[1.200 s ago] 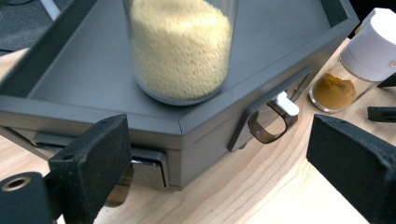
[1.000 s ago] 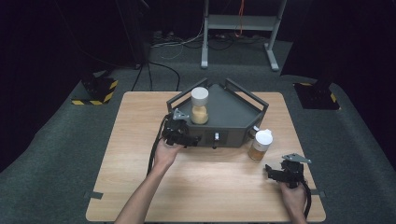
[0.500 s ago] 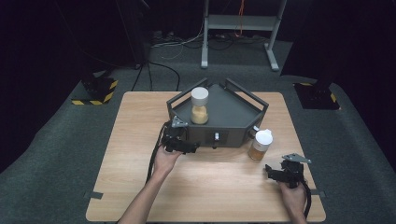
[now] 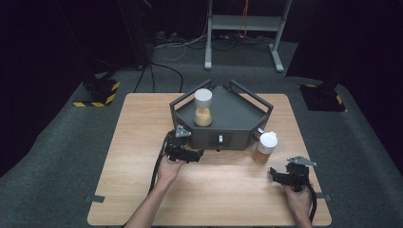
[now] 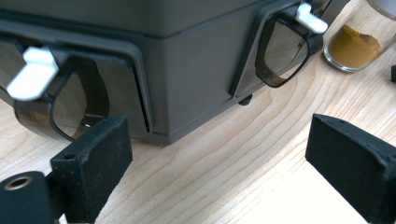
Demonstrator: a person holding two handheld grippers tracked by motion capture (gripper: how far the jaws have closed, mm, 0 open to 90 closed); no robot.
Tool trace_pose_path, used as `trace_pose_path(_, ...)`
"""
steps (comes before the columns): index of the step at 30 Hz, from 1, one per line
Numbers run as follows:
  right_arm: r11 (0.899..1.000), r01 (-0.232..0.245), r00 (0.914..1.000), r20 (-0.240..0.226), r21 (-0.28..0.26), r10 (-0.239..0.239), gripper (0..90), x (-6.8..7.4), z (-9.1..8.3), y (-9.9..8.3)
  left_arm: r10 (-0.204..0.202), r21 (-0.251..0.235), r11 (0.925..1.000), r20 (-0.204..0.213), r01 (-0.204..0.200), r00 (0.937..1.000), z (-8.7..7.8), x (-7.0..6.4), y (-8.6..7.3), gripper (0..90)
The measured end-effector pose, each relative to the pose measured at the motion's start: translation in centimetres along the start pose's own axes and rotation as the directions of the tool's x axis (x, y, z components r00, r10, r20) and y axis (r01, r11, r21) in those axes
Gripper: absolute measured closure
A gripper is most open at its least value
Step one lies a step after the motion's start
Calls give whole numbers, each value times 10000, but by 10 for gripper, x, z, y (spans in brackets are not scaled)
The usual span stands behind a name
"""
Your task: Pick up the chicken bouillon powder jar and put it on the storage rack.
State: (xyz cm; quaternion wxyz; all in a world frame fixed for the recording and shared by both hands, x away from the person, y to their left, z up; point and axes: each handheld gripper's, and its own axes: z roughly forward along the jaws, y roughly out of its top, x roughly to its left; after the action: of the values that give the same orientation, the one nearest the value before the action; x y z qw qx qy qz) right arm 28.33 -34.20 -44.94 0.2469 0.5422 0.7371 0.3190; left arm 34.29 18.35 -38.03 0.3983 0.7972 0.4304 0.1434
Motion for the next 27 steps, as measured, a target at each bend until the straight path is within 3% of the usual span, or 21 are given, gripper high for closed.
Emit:
trace_pose_path(15,10000,-4,10000,4,5,4,92,0,0,0,88,370,9993,-332,-76,9994,16,-7,-20,73)
trace_pose_path(27,10000,-21,10000,22,2,21,92,1,0,0,-224,463,9986,-510,248,9984,28,-7,-34,73)
